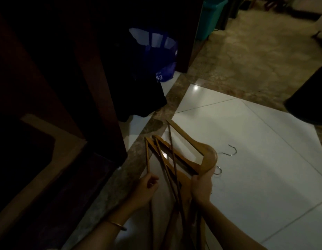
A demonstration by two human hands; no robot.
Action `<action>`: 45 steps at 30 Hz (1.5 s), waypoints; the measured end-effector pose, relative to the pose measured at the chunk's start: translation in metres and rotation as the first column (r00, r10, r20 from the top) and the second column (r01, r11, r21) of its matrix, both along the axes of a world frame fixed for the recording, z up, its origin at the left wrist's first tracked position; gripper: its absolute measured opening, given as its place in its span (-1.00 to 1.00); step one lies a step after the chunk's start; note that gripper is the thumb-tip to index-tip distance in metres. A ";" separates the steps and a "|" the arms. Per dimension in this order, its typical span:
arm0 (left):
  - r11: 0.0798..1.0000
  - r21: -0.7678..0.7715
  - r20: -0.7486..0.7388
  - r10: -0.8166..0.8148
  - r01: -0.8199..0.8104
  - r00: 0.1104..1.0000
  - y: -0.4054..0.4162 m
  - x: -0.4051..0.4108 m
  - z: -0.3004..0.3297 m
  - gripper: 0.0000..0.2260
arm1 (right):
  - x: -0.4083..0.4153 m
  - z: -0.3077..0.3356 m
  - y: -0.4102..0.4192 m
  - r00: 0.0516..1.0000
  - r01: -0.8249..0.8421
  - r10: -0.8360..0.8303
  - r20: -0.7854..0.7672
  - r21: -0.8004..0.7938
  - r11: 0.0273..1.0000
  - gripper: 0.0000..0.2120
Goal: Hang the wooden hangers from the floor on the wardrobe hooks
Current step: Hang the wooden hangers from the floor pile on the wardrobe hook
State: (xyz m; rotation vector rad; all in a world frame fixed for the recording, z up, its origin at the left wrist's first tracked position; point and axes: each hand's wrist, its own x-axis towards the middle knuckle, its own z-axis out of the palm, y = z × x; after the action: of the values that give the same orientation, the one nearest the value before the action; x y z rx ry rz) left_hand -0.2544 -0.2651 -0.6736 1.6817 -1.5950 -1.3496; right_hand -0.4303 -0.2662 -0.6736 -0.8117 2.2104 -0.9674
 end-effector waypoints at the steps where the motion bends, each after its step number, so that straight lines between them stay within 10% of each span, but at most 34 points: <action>1: 1.000 -0.018 -0.009 0.019 -0.019 1.000 -0.001 -0.001 0.008 -0.73 | -0.002 0.013 0.001 0.998 -0.054 0.054 -0.015 -0.032 0.998 -0.34; 9: 0.978 -0.143 -0.106 0.136 -0.151 0.985 -0.011 -0.021 0.194 -0.85 | -0.035 0.185 0.022 0.827 -0.509 0.472 -0.306 -0.048 0.860 -0.32; 16: 0.875 -0.483 0.185 0.091 0.010 0.979 0.008 -0.033 0.372 -0.78 | -0.077 0.364 0.057 0.737 -0.601 0.572 -0.360 0.038 0.798 -0.28; 22: 0.876 -0.476 0.284 0.068 0.079 0.956 0.021 -0.034 0.534 -0.58 | -0.100 0.531 0.070 0.485 -0.809 0.736 -0.473 0.076 0.582 -0.13; 27: 0.862 -0.495 0.403 0.118 0.108 0.908 0.047 -0.001 0.688 -0.80 | -0.078 0.681 0.052 0.354 -0.900 0.764 -0.540 0.026 0.435 -0.19; 35: 0.682 -0.729 0.333 0.433 -0.063 0.837 0.091 0.088 0.896 -0.59 | 0.017 0.895 0.016 0.177 -0.984 0.769 -0.614 -0.102 0.145 -0.35; 45: 0.447 -0.872 0.270 0.780 -0.199 0.565 0.195 0.200 1.078 -0.62 | 0.181 1.061 0.045 0.162 -0.902 0.540 -0.826 -0.346 -0.258 -0.37</action>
State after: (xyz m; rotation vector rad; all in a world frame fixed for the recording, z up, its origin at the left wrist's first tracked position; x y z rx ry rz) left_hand -0.0546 -0.0698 0.4047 1.8556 -1.3808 0.3683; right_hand -0.2488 -0.2209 0.3877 -2.6819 0.4973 -1.1348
